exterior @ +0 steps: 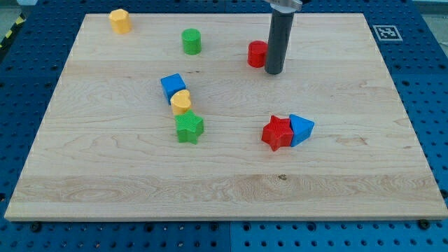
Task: Place the red circle diagonally top right to the green circle
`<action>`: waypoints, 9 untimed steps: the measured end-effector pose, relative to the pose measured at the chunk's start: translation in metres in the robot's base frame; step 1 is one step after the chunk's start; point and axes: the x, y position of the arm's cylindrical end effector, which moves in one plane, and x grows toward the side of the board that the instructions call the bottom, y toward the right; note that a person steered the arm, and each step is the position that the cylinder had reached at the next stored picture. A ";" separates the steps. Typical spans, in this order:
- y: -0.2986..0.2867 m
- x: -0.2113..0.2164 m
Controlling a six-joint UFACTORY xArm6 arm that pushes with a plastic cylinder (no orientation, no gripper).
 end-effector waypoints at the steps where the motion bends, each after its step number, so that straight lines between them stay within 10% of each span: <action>1: -0.003 -0.009; 9: -0.040 -0.068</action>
